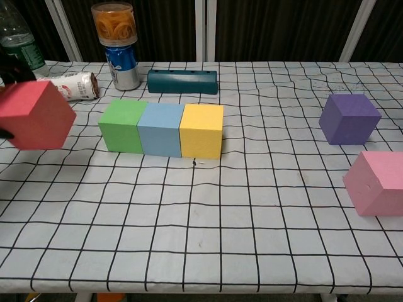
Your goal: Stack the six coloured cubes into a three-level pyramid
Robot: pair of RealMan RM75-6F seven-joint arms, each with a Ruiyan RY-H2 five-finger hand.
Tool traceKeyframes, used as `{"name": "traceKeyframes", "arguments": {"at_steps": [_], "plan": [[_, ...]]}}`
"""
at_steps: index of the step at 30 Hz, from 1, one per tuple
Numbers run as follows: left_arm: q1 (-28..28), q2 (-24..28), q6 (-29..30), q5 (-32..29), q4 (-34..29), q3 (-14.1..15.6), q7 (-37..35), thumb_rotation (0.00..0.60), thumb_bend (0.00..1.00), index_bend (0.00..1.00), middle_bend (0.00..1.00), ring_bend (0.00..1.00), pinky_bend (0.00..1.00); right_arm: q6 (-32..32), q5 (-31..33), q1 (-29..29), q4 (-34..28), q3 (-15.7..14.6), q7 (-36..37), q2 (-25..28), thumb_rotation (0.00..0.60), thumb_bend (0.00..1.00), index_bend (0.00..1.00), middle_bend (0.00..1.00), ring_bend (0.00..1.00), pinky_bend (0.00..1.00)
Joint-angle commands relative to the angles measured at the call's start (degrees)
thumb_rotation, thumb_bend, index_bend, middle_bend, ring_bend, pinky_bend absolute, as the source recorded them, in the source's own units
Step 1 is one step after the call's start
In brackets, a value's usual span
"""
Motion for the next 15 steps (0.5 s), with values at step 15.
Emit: {"name": "traceKeyframes", "arguments": {"at_steps": [15], "plan": [[-21.1, -2.0, -18.3, -18.8, 2.2, -9.0, 8.8, 0.6, 0.12, 0.43, 0.49, 0.35, 0.17, 0.7, 0.4, -1.1, -1.2, -0.2, -0.4, 1.2, 0.6, 0.1, 0.0, 0.15, 0.0, 0.0]]}}
